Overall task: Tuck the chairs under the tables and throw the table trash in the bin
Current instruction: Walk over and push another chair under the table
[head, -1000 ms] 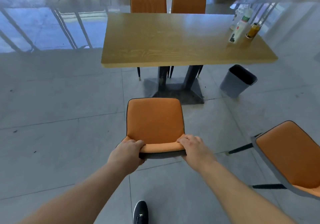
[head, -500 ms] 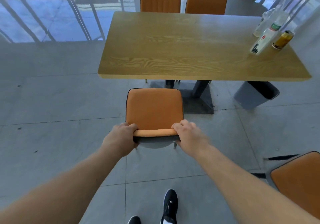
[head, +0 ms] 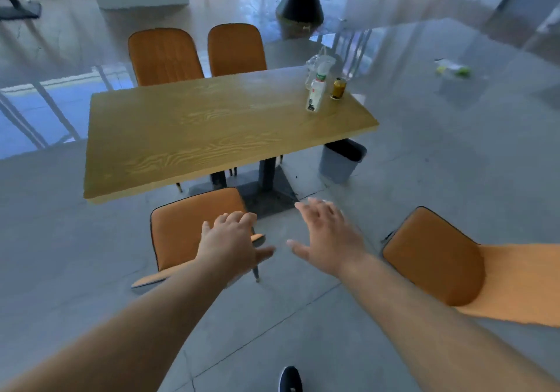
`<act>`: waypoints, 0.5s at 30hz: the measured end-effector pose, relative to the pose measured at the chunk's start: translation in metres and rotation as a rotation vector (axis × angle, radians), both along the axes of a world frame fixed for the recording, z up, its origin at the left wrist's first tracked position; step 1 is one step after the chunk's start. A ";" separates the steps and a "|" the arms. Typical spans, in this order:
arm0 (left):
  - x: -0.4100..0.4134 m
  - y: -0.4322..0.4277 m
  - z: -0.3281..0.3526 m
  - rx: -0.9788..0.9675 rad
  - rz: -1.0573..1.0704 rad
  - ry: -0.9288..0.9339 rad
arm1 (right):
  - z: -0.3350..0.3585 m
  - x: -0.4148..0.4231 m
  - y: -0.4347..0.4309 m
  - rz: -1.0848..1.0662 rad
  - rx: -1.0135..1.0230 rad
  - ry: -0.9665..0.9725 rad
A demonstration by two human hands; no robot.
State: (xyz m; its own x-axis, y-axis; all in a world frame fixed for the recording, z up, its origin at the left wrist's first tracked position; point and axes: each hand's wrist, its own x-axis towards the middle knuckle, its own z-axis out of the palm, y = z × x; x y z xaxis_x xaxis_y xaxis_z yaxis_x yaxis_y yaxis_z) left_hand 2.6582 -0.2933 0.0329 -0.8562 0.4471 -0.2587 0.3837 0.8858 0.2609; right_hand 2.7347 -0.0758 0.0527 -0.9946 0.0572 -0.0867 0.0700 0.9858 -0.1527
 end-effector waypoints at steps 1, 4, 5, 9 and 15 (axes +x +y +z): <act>0.006 0.022 0.015 0.033 -0.052 0.025 | 0.014 0.016 0.018 -0.038 0.025 0.008; 0.040 0.111 0.065 0.110 -0.225 0.094 | 0.063 0.089 0.089 -0.215 0.099 0.037; 0.055 0.141 0.081 0.132 -0.280 0.114 | 0.079 0.117 0.113 -0.278 0.115 0.058; 0.126 0.253 0.132 0.147 -0.506 0.219 | 0.132 0.232 0.202 -0.513 0.181 0.154; 0.259 0.422 0.175 0.266 -0.701 0.270 | 0.181 0.403 0.333 -0.726 0.254 0.230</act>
